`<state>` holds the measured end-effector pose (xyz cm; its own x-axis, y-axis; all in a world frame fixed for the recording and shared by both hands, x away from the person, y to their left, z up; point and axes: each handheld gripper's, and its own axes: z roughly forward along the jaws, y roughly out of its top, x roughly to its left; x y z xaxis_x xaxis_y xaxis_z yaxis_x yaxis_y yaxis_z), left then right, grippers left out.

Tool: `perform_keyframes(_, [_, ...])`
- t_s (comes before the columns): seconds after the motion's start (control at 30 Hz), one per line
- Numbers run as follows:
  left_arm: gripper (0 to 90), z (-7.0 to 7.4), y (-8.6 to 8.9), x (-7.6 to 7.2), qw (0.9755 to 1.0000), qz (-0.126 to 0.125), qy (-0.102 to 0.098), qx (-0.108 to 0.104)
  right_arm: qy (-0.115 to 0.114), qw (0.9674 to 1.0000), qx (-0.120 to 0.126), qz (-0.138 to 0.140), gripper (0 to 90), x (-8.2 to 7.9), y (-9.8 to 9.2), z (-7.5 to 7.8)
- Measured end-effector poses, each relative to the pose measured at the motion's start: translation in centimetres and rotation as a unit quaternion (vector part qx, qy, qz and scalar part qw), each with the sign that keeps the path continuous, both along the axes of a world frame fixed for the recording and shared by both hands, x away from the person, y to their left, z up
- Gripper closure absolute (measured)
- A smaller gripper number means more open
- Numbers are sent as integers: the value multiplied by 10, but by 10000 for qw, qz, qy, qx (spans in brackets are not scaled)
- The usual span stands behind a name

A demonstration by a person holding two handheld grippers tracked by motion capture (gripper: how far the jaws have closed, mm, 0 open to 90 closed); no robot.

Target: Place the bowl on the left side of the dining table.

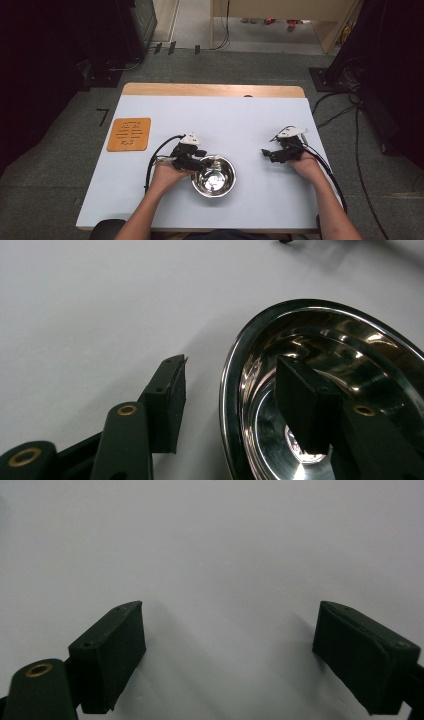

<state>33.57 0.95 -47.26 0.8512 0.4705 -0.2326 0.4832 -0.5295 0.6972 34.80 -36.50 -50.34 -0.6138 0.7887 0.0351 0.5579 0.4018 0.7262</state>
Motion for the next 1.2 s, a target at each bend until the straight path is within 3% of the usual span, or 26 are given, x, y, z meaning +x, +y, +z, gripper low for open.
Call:
perform_keyframes(0.2, [553,-4,-2,0,9998,-130,119,119,-2,10000,-6,5,130,0,0,0])
perform_keyframes(0.47, [664,-3,-3,1,9995,-115,273,83,-6,10000,-7,10,130,0,0,0])
perform_keyframes(0.7, [721,-3,-4,4,9992,-46,358,172,-6,10000,-12,14,129,0,0,0])
perform_keyframes(0.9, [722,-3,-5,6,9983,-2,541,238,-7,10000,-12,13,130,0,0,0])
perform_keyframes(1.2, [738,-2,-6,6,9980,-83,534,337,-7,10000,-13,14,130,0,0,0])
